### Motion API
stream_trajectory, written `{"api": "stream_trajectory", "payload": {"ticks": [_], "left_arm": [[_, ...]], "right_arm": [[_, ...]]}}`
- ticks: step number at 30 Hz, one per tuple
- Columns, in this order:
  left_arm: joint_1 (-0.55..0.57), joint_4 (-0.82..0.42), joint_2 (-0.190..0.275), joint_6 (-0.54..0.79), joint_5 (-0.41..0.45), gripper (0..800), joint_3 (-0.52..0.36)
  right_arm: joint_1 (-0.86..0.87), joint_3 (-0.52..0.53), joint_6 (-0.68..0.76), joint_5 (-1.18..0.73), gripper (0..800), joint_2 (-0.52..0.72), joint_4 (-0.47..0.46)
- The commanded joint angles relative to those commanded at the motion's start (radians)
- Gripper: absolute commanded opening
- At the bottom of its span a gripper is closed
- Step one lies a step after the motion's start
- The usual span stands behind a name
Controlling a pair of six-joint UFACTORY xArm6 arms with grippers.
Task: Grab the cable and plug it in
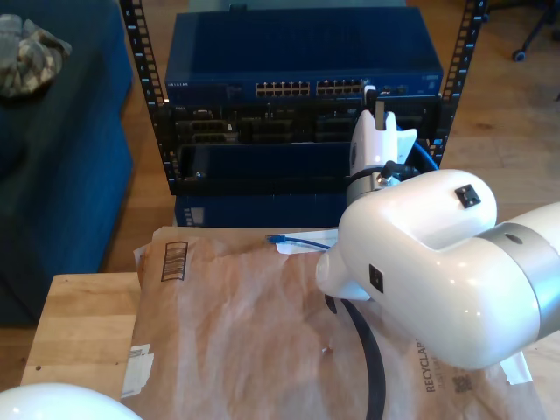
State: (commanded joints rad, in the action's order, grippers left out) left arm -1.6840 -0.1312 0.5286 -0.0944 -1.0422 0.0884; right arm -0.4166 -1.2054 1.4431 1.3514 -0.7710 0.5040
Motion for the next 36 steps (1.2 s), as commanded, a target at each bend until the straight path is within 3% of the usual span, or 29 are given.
{"api": "stream_trajectory", "payload": {"ticks": [16,17,18,19,22,25,32,34,36], "left_arm": [[0.000,0.000,0.000,0.000,0.000,800,0.000],[0.000,0.000,0.000,0.000,0.000,800,0.000],[0.000,0.000,0.000,0.000,0.000,800,0.000],[0.000,0.000,0.000,0.000,0.000,800,0.000],[0.000,0.000,0.000,0.000,0.000,800,0.000],[0.000,0.000,0.000,0.000,0.000,800,0.000],[0.000,0.000,0.000,0.000,0.000,800,0.000],[0.000,0.000,0.000,0.000,0.000,800,0.000],[0.000,0.000,0.000,0.000,0.000,800,0.000]], "right_arm": [[0.021,-0.091,-0.002,-0.012,0,-0.052,-0.002],[0.021,-0.087,-0.002,-0.012,42,-0.051,-0.002],[0.020,-0.080,0.000,-0.012,185,-0.046,-0.011],[0.018,-0.072,0.000,-0.012,267,-0.044,-0.032],[0.017,0.032,0.000,-0.009,353,0.021,-0.089],[0.009,0.215,0.000,-0.006,372,0.153,-0.089],[0.021,0.482,-0.008,-0.089,399,0.362,-0.124],[0.052,0.543,-0.046,-0.189,429,0.437,-0.221],[0.130,0.601,-0.106,-0.298,429,0.543,-0.377]]}}
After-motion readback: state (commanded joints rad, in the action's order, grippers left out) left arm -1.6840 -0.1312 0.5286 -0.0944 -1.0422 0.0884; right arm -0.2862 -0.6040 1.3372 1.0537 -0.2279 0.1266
